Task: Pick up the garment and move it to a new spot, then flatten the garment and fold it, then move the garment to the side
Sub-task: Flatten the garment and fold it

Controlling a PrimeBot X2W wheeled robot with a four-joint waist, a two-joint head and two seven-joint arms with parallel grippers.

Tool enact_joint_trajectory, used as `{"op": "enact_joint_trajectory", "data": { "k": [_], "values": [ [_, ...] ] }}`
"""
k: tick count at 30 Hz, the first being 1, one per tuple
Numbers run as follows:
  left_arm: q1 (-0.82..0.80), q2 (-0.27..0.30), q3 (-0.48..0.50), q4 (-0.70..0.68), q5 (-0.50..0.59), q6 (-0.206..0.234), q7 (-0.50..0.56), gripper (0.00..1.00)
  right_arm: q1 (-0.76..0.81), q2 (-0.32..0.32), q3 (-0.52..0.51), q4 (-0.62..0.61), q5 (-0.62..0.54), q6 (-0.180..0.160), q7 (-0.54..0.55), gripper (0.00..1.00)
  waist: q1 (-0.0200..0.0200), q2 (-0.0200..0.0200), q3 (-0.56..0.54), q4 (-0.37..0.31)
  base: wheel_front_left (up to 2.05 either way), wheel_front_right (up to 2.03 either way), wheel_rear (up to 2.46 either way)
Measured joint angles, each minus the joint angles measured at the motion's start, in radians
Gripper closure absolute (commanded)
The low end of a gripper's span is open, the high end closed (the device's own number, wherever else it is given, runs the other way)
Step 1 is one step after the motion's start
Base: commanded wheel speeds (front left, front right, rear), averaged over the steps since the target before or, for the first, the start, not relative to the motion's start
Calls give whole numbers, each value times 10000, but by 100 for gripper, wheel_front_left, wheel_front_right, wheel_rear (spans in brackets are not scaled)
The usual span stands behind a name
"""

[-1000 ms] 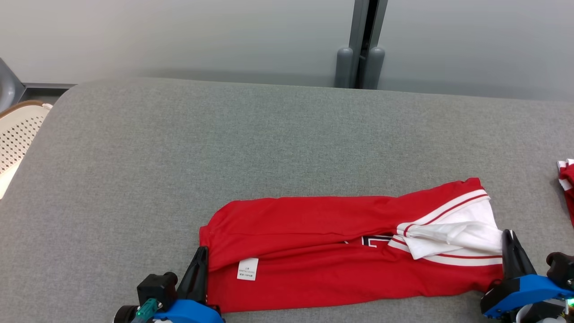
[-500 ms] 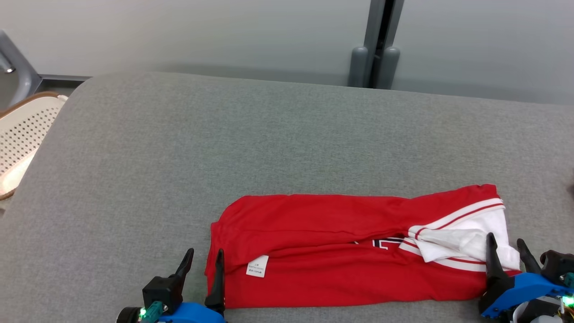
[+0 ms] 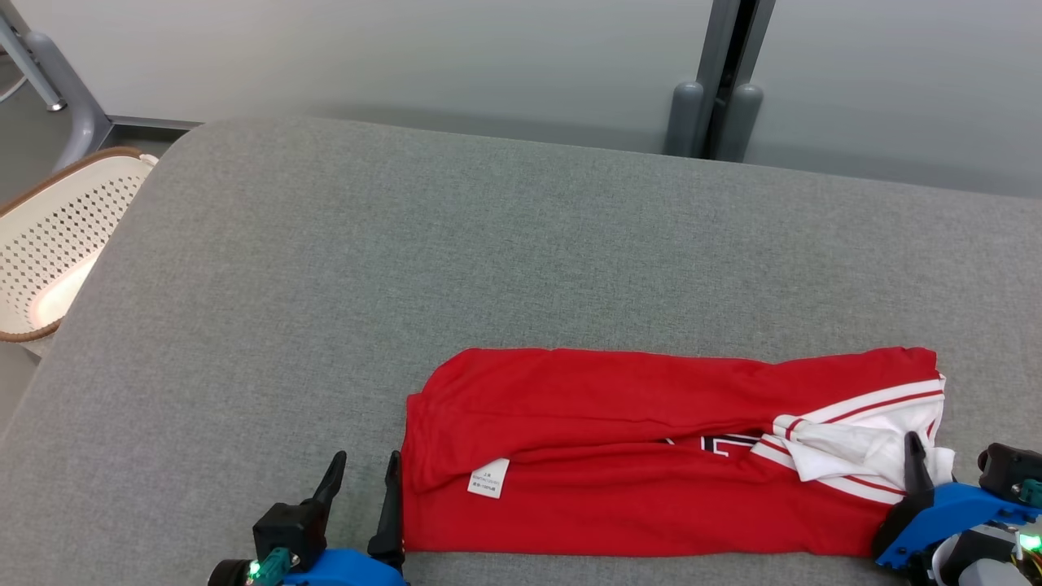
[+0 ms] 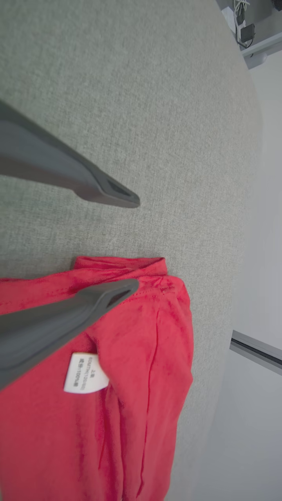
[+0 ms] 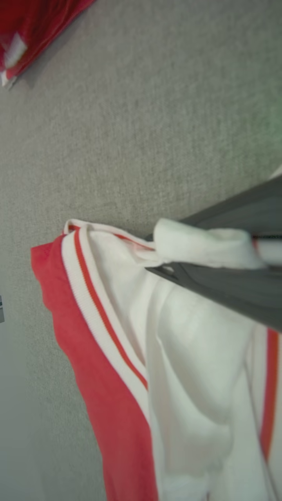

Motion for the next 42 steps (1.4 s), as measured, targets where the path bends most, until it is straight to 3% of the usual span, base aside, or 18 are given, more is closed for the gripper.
{"op": "enact_joint_trajectory", "data": {
  "k": [5, 12, 19, 29, 36, 41, 42],
  "values": [
    [64, 6, 148, -46, 13, 48, 0, 0, -36, 21, -345, -157, 29, 27, -71, 100, 1, 0, -15, -198, 0, 0, 0],
    [124, 0, 132, -23, 27, 48, 0, 0, 548, 270, -1062, -2615, -217, 2, -27, 100, 2, 0, -128, -752, 0, 0, 0],
    [71, -2, -132, 44, -105, 58, 0, 0, 1106, 663, 780, -5055, 627, -4, -36, 100, 2, 0, -211, -921, 0, 0, 0],
    [-5, -2, -458, 176, -268, 94, -2, 0, 1797, 763, 3942, -6023, 2652, -4, -38, 100, 0, 0, -478, 327, 0, 0, 0],
    [196, 4, -514, 290, -276, 146, -2, 0, 1796, 773, 5273, -5708, 3438, -4, -36, 100, -1, 0, -588, 1602, 0, 0, 0],
    [280, 4, -502, 311, -270, 144, 0, 0, 1609, 777, 5894, -5313, 3942, -4, -36, 100, 0, 0, -497, 2153, 0, 0, 0],
    [313, 4, -504, 307, -268, 146, 0, 0, 1570, 777, 6021, -5287, 4086, -6, -36, 58, 0, 0, -476, 2196, 0, 0, 0]
  ]
}}
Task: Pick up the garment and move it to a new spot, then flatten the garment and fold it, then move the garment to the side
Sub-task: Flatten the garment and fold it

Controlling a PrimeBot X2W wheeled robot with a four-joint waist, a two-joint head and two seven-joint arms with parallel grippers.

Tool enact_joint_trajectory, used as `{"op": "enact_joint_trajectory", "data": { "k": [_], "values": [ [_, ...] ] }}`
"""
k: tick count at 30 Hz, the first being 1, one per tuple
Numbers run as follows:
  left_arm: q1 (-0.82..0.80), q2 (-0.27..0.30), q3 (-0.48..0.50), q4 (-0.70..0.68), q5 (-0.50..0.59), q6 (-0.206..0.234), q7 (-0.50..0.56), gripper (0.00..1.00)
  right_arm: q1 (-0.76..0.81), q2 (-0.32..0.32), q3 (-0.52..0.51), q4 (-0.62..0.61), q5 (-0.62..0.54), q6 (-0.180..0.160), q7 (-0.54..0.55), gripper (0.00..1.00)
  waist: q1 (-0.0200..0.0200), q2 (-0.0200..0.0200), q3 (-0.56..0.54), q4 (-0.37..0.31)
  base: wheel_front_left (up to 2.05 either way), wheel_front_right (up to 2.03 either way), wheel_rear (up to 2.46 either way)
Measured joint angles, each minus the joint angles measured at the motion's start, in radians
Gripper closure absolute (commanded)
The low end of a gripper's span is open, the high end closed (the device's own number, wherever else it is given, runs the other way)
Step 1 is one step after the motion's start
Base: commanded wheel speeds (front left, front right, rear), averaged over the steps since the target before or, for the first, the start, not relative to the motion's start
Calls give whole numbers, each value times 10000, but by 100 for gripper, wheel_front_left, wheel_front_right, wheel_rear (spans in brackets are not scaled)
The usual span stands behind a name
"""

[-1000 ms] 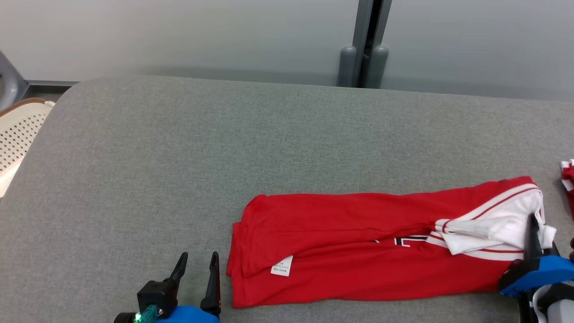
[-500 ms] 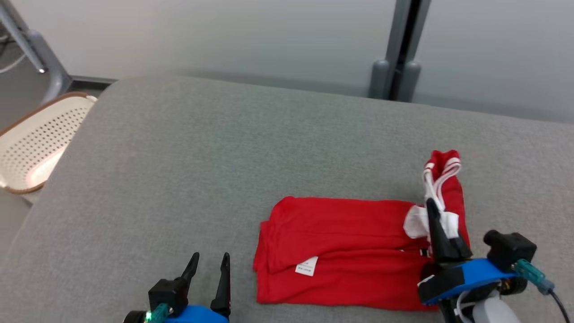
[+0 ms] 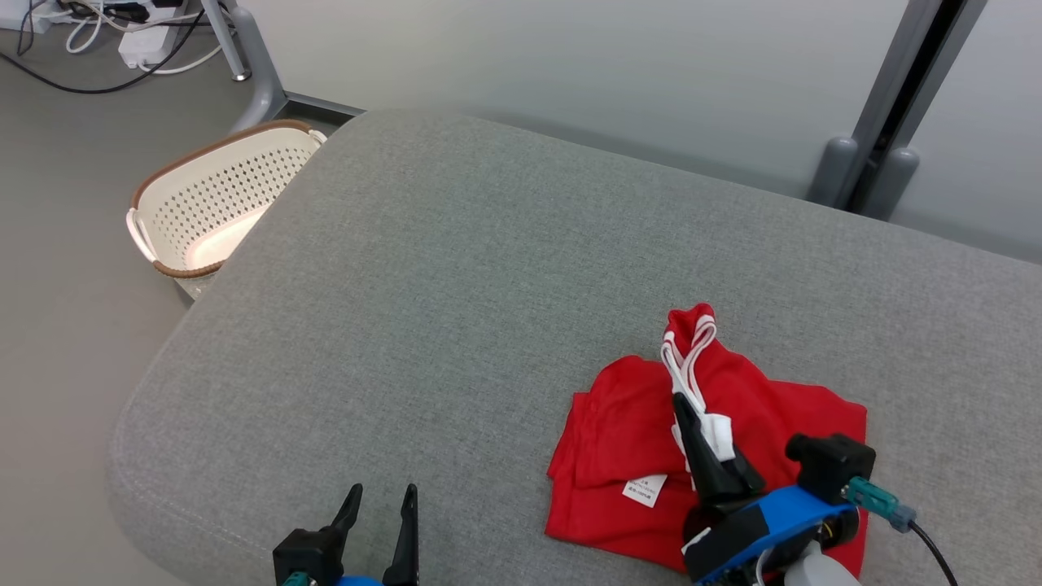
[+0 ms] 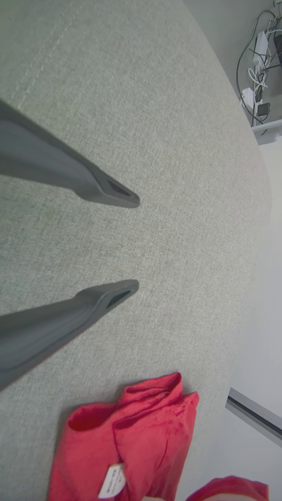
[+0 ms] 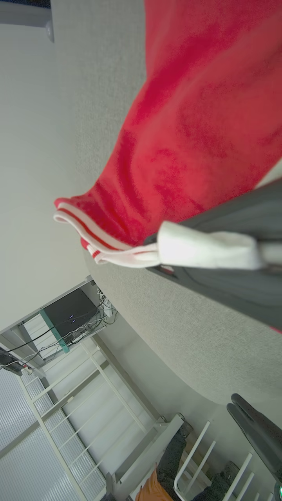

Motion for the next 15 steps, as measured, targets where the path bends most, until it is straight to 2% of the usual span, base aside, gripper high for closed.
{"op": "enact_joint_trajectory", "data": {
  "k": [1, 4, 6, 15],
  "values": [
    [17, 0, 2, -4, -2, 6, 0, 0, -73, 0, 132, -4, 148, 0, 0, 0, 1, 0, 16, 11, 0, 0, 0],
    [21, 4, 13, -67, -50, 33, 0, 0, -335, 4, 414, -157, 399, 2, -2, 0, 1, 0, 55, -166, 0, 0, 0],
    [21, -4, 38, -102, -59, 31, 0, 0, -398, 21, 203, -261, 259, 2, -2, 0, 1, 0, 110, -527, 0, 0, 0],
    [-69, -4, 326, -422, 286, 25, 0, 0, 60, 2, -1960, -334, -1404, 2, -2, 0, 1, 0, 103, -2097, 0, 0, 0]
  ]
}}
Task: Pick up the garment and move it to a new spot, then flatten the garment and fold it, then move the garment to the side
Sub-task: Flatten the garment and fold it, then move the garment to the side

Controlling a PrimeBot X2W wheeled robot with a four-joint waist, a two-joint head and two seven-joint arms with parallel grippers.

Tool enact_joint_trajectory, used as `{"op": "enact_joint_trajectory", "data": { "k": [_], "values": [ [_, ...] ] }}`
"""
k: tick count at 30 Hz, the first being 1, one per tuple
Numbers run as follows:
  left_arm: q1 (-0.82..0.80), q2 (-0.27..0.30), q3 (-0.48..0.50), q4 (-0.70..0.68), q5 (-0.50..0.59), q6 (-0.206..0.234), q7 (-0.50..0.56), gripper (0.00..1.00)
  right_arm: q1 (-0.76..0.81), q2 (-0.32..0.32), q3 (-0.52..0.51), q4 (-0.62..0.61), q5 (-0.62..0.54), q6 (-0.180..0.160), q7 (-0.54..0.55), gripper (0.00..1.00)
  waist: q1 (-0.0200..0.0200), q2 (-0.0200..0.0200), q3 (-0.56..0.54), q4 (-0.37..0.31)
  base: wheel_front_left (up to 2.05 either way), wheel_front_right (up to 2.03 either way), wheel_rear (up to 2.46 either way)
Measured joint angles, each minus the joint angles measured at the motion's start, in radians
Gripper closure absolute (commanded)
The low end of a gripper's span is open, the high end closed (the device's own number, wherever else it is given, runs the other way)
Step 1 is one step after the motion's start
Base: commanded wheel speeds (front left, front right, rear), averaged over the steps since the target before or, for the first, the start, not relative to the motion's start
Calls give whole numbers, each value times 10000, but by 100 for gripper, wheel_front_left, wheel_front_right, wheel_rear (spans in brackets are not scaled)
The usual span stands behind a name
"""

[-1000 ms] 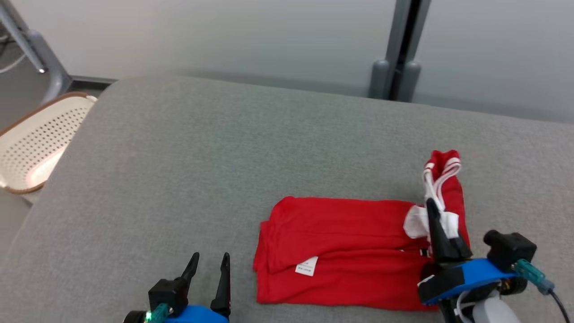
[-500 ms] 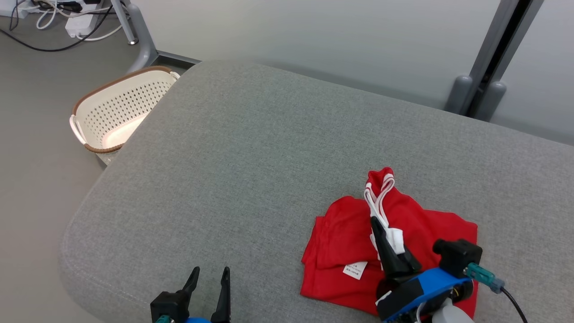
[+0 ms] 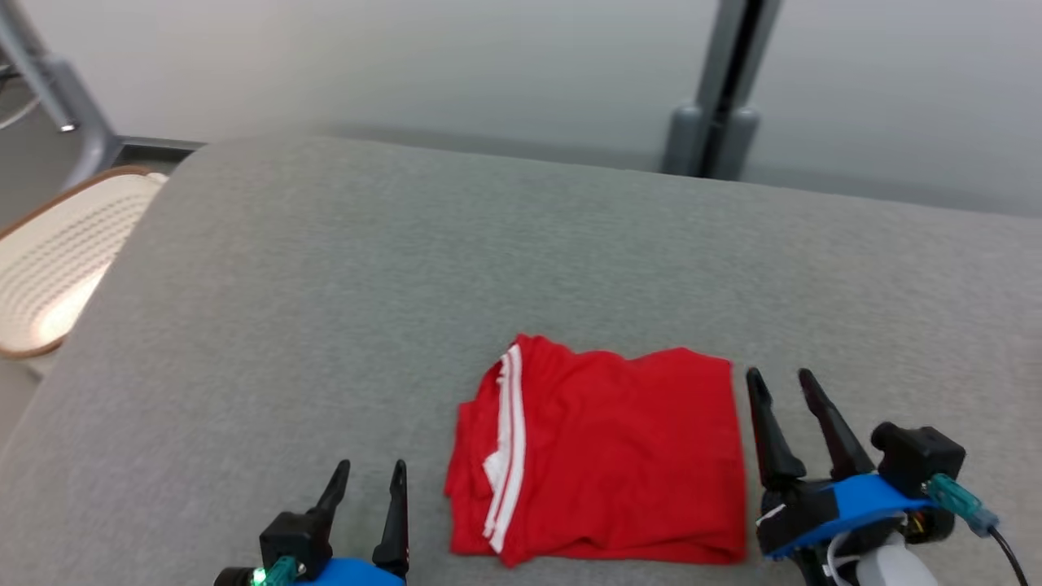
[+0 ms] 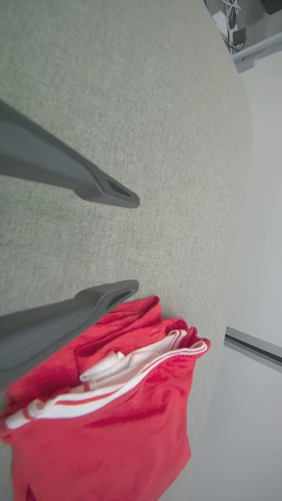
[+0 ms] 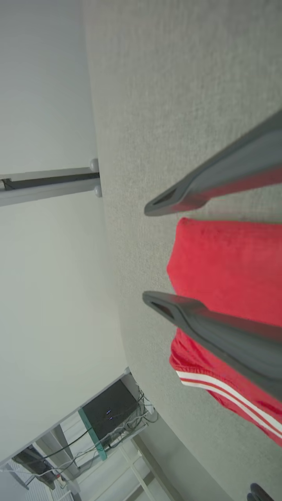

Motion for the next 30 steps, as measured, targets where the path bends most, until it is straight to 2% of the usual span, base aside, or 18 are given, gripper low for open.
{"op": "enact_joint_trajectory", "data": {
  "k": [7, 14, 25, 30],
  "values": [
    [6, -2, 351, -288, 314, 56, 0, 0, 596, -6, -890, 109, -1051, 0, 0, 0, 0, 0, -207, -1176, 0, 0, 0],
    [485, -2, 644, -591, 754, 140, 0, 0, 1156, 2, -1089, 416, -1939, 0, 0, 0, 0, 0, -557, -1839, 0, 0, 0],
    [986, -4, 656, -1005, 1081, 127, 0, 0, 1526, 0, -1193, 732, -2151, 0, 0, 0, -1, 0, -746, -1938, 0, 0, 0],
    [946, -4, 564, -993, 1068, 48, 0, 0, 1363, -2, -740, 1260, -2165, 0, 2, 0, 0, 0, -637, -1764, 0, 0, 0]
  ]
}}
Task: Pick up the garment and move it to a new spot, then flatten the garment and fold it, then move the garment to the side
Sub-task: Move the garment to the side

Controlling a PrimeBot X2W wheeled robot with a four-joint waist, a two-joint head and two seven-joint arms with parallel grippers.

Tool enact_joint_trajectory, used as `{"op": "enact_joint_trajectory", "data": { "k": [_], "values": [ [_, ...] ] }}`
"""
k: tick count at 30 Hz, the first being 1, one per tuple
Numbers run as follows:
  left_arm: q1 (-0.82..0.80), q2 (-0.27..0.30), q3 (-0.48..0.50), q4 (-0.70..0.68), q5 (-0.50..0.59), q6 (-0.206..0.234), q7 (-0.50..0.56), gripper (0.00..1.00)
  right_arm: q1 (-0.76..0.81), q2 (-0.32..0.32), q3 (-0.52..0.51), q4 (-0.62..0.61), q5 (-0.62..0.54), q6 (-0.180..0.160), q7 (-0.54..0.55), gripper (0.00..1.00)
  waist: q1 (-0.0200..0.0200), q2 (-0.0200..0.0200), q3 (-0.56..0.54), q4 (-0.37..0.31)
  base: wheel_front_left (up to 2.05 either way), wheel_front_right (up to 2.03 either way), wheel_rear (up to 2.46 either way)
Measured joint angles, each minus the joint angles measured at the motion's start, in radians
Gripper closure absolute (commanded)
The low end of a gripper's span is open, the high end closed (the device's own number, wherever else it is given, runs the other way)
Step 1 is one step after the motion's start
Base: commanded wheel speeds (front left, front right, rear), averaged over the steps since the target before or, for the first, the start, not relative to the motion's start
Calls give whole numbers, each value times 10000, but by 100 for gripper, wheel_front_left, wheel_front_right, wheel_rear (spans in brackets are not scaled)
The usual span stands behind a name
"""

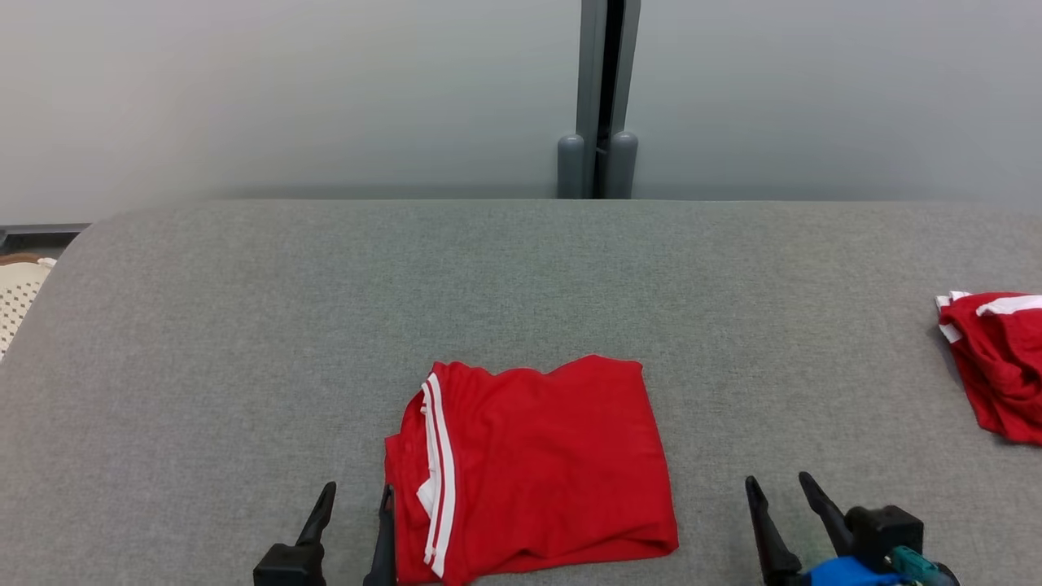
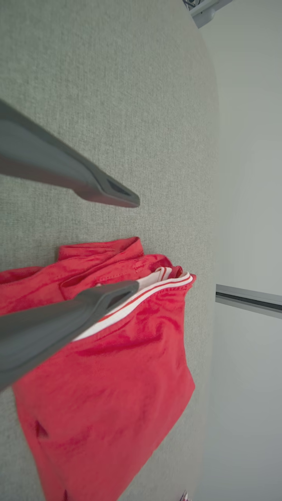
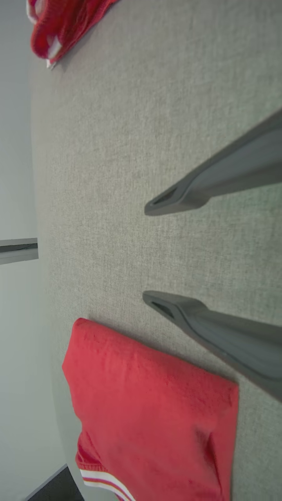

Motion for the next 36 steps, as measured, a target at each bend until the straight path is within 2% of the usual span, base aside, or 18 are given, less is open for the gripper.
{"op": "enact_joint_trajectory", "data": {
  "k": [7, 15, 16, 17, 18, 22, 26, 30, 36],
  "values": [
    [-78, 0, -222, 0, -107, -88, 0, 0, -1656, 2, 997, 957, -69, 0, -2, 0, 0, 0, 256, 469, 0, 0, 0],
    [-173, 4, -314, 128, -196, -142, 0, 0, -2888, 6, 1831, 3298, -25, 0, 435, 0, 0, -1, 473, 1115, 0, 0, 0],
    [-175, 4, -322, 136, -198, -142, 0, 0, -2961, 6, 1893, 3522, -23, 0, 500, 44, 0, 0, 499, 1172, 0, 0, 0],
    [-178, 2, -322, 142, -207, -142, 0, 0, -3029, 6, 1948, 3674, 21, 0, 502, 93, 0, 0, 524, 1216, 0, 0, 0],
    [-180, 4, -318, 148, -213, -142, -2, 0, -3108, 2, 2000, 3829, 63, 0, 499, 100, 0, 0, 549, 1248, 0, 0, 0],
    [-201, 2, -236, 128, -257, -134, -2, 0, -3333, 52, 1914, 4295, -2, 13, 309, 100, 0, 0, 613, 1204, 0, 0, 0],
    [-200, 6, -219, 38, -236, -173, 0, 0, -3426, 153, 1532, 4567, -222, 50, 69, 100, 0, 0, 663, 816, 0, 0, 0],
    [-233, 4, -288, -61, -79, -276, -2, 0, -3463, 171, 1106, 4637, -374, 75, -56, 100, 0, 0, 822, 91, 0, 0, 0],
    [-609, 4, -420, -176, 6, -422, -2, 0, -3505, 184, 658, 4458, -516, 90, -136, 100, 1, 0, 1228, -1419, 0, 0, 0]
  ]
}}
